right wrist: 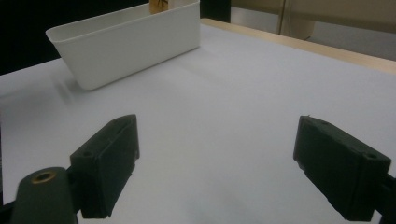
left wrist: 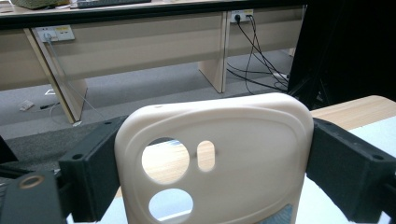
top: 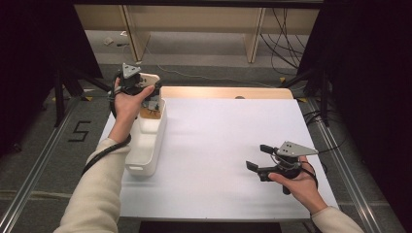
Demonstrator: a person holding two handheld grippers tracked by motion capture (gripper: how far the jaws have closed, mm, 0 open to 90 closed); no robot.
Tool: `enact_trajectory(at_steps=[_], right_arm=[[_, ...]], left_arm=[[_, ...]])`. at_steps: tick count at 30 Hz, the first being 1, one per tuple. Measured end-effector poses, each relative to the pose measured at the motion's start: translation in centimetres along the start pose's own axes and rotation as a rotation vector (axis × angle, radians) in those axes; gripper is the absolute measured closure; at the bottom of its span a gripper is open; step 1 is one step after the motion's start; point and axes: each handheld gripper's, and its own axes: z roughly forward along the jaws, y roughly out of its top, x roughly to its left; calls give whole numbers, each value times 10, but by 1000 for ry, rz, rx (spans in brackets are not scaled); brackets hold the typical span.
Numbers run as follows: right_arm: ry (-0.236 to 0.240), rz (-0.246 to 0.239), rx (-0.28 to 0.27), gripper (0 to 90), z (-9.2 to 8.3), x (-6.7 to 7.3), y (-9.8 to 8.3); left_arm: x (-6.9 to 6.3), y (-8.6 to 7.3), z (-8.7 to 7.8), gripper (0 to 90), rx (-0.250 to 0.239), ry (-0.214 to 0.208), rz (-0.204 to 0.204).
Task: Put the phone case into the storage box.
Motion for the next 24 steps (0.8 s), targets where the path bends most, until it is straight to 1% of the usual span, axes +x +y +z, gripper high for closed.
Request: enact_trajectory(at_steps=[6, 10, 16, 24], right_arm=[[1, -1, 0, 154, 0, 0, 0], [3, -4, 1, 154, 0, 0, 0], [4, -5, 4, 154, 0, 0, 0], [4, -4, 3, 154, 0, 0, -1]], left_arm=[[1, 0, 1, 108, -6, 1, -1], [3, -2, 0, 109, -12, -7, -6], [3, -2, 2, 110, -19, -13, 4], [4, -1, 7, 110, -20, -8, 4]])
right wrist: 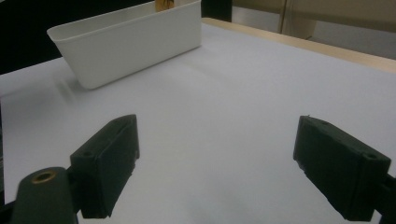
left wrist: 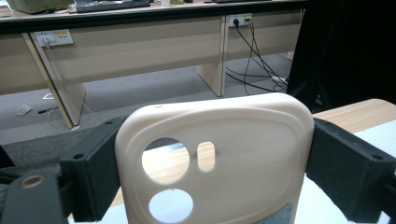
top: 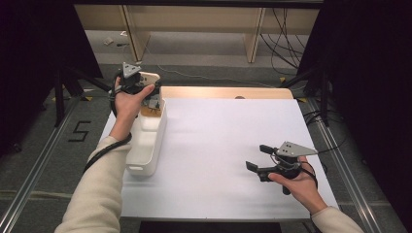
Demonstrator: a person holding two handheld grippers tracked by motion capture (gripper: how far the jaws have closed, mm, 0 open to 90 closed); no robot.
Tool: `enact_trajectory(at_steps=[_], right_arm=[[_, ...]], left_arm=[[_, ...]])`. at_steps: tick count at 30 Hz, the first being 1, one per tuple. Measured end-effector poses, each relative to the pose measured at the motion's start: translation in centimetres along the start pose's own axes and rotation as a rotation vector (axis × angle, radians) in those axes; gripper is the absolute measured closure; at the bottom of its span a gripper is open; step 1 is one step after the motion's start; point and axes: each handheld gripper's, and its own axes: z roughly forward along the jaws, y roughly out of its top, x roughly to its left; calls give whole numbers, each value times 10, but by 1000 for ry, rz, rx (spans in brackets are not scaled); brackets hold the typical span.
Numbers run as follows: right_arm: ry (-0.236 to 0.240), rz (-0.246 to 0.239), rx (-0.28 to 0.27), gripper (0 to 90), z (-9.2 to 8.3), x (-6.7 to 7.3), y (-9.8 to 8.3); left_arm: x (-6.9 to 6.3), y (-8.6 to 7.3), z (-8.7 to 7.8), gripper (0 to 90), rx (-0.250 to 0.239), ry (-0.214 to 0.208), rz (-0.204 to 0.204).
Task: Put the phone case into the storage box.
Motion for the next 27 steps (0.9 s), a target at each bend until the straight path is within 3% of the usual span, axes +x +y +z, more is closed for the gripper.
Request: enact_trajectory(at_steps=[14, 27], right_arm=[[4, 4, 0, 154, 0, 0, 0], [5, 4, -1, 154, 0, 0, 0]], left_arm=[[3, 1, 11, 110, 3, -5, -24], [5, 0, 16, 110, 12, 8, -22]])
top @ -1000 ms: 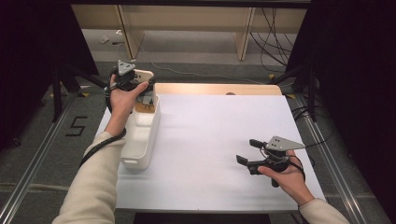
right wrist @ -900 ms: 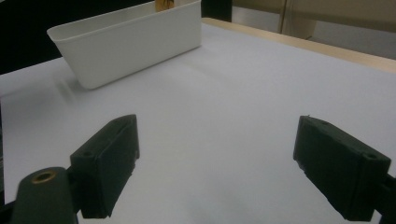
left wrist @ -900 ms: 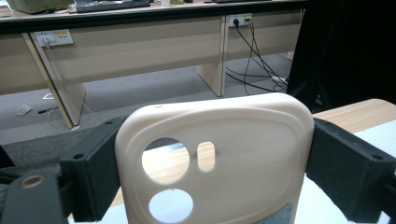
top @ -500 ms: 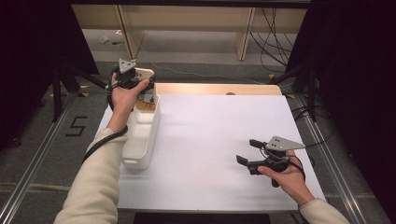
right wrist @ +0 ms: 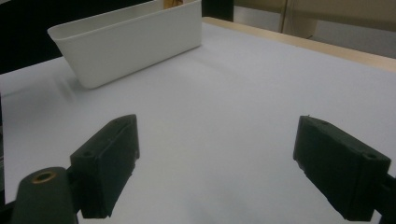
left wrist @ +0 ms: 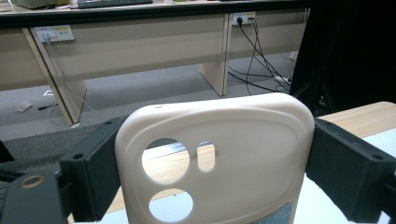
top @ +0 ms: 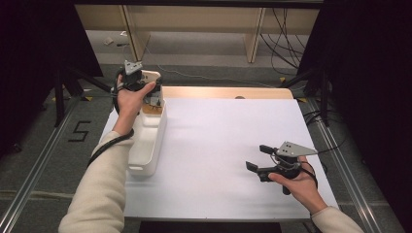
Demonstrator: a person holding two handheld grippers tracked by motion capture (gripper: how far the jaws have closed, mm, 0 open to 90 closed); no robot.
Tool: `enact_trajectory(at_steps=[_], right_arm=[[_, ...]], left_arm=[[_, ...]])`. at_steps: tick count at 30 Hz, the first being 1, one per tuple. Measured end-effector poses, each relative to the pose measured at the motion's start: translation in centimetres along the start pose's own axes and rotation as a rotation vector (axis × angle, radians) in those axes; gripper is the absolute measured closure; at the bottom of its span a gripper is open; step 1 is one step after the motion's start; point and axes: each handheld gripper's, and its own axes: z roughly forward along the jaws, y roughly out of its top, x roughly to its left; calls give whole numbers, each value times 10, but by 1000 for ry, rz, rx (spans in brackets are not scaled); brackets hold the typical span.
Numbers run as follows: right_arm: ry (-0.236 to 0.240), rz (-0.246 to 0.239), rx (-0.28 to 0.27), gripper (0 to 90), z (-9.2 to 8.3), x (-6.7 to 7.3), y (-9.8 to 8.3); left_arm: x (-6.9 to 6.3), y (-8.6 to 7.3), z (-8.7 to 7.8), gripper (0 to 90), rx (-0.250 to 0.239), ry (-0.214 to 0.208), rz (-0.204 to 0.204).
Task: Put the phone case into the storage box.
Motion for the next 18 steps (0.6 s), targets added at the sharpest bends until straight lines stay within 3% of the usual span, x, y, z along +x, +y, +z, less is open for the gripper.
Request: enact_trajectory(at_steps=[18], right_arm=[[-1, -1, 5, 154, 0, 0, 0]], left_arm=[[2, 2, 7, 108, 3, 1, 6]])
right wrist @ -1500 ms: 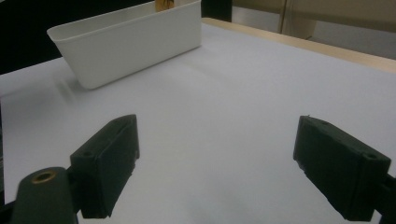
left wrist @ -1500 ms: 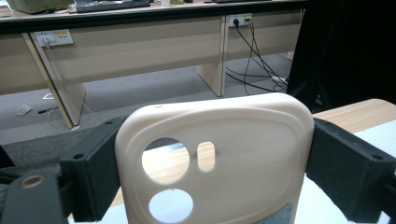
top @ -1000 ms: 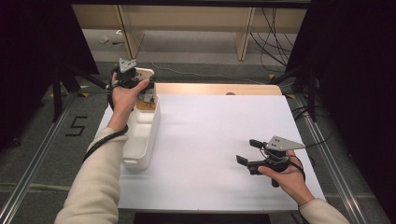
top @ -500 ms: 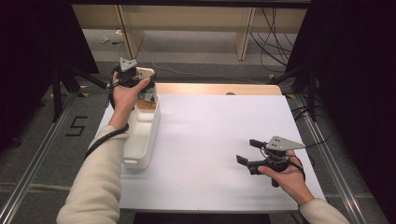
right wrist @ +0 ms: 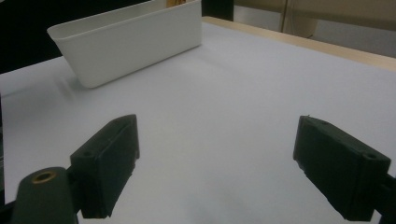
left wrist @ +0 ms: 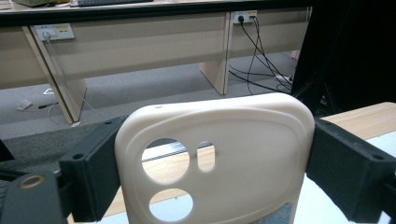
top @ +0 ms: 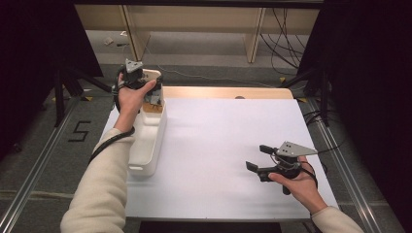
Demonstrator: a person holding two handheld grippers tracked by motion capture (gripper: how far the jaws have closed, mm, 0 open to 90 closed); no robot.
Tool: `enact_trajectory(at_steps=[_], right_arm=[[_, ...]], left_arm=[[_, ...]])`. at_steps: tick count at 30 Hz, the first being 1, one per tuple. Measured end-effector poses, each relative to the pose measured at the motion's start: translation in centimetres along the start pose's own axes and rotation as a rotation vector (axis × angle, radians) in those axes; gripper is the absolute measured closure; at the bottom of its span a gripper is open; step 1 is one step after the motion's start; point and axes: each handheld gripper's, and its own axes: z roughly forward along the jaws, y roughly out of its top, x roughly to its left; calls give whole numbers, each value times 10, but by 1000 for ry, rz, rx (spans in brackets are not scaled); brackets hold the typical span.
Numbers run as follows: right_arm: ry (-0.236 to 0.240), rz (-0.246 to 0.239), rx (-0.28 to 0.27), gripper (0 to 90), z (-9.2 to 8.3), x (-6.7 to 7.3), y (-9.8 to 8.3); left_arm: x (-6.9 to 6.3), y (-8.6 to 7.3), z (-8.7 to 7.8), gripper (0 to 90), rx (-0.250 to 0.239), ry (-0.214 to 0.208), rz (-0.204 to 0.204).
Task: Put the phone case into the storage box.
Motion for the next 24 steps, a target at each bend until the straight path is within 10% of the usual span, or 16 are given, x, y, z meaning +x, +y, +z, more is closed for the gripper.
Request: enact_trajectory(at_steps=[24], right_arm=[[1, 0, 0, 155, 0, 0, 0]], left_arm=[[3, -10, 12, 107, 49, 7, 1]])
